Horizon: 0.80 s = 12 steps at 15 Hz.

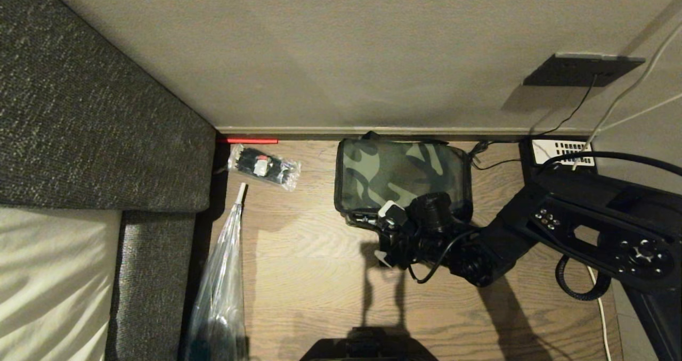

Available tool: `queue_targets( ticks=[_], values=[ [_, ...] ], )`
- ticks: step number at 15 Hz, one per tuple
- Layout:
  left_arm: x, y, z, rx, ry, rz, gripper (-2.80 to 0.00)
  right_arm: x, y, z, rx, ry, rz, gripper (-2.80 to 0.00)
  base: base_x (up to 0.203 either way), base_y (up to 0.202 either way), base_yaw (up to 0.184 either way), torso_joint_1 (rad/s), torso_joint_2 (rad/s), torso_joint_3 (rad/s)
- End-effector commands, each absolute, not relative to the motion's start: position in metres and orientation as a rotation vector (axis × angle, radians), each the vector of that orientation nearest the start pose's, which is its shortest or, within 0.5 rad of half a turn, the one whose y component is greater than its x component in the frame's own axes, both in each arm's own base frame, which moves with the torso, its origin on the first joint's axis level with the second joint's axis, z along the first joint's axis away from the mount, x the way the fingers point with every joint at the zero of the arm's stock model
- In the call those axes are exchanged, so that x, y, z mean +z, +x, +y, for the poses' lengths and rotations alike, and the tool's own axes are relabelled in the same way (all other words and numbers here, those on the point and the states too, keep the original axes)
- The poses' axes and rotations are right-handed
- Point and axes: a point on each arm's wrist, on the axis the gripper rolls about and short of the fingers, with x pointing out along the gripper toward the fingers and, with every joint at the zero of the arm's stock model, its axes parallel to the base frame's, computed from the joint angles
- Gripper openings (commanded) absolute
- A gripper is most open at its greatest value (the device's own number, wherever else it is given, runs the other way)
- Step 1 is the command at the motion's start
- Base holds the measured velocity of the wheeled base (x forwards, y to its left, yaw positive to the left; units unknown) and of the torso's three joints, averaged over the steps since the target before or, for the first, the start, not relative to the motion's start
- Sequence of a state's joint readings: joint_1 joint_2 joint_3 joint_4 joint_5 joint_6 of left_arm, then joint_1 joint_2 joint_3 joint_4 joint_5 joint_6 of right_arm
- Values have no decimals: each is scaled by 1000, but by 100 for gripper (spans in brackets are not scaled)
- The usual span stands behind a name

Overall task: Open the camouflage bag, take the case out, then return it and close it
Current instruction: Open the top of the storage box

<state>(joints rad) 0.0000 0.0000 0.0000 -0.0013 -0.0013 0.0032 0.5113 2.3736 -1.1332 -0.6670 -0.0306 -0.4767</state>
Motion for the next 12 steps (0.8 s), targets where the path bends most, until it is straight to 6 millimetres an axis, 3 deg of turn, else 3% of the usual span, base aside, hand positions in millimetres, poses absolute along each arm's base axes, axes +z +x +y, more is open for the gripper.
queue_targets(
  ticks=[1,12],
  values=[
    [76,-23,0,-2,3,-2,-280,12,376,206,595,-642,428,0,0,0,0,0,0,0],
    [76,-23,0,-2,3,-2,-280,10,375,200,556,-680,443,0,0,0,0,0,0,0]
  ],
)
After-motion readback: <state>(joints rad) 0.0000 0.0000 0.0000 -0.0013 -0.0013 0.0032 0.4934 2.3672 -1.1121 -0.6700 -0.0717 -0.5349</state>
